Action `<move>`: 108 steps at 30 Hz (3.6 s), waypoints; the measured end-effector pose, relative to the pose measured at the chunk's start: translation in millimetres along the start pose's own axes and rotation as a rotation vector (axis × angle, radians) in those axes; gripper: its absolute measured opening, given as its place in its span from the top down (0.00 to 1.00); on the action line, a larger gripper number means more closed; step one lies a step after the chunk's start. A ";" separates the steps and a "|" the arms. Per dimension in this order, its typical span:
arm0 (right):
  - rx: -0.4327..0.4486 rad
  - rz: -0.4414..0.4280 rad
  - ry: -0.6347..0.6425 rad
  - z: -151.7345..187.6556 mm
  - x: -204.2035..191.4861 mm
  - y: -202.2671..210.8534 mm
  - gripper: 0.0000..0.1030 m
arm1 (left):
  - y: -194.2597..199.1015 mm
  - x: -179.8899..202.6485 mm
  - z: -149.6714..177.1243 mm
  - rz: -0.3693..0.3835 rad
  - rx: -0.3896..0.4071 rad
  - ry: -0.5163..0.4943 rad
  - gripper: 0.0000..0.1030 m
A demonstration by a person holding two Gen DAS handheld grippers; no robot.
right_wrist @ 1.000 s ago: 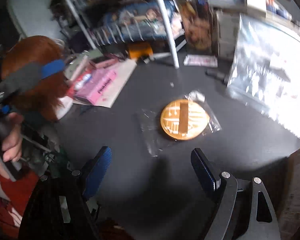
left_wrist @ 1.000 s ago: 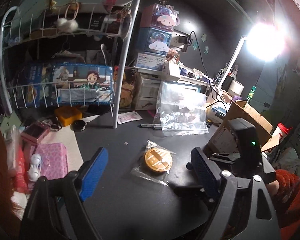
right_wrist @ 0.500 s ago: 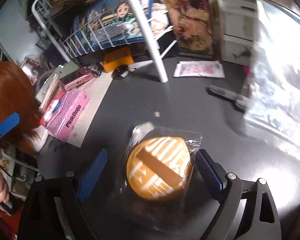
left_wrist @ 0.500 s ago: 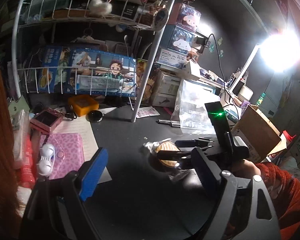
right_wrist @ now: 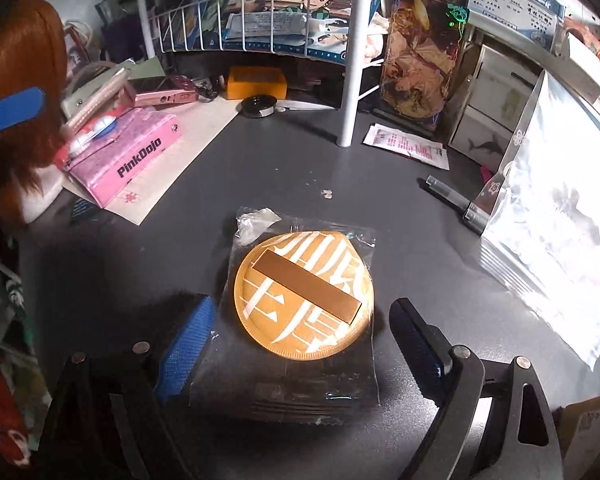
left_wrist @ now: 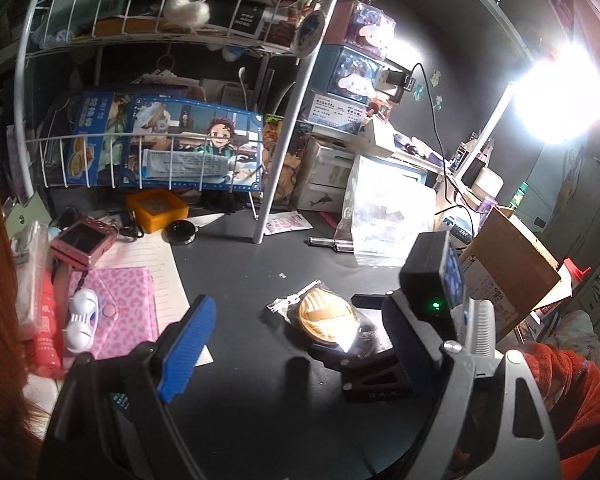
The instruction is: Organize objects
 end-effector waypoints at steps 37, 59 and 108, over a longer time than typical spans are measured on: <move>0.367 0.079 -0.143 37.3 137.3 299.6 0.39 | -71.3 299.6 -81.6 0.441 -0.087 -0.245 0.60; 0.268 0.170 -0.215 64.6 197.0 287.8 0.20 | -85.7 317.1 -82.7 0.280 -0.064 -0.322 0.06; 0.554 0.134 -0.153 65.6 152.4 312.9 0.00 | -19.7 208.9 -49.0 -0.133 0.218 -0.185 0.01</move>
Point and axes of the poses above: each gripper's, at about its wrist camera, not at the fingertips, and y roughly against the way its jaws point, x to its right, z to its underside, the point moved 5 cm from there along -y, roughly the way its jaws point, and after that the axes turned 4 degrees about x, right-handed, at the moved point
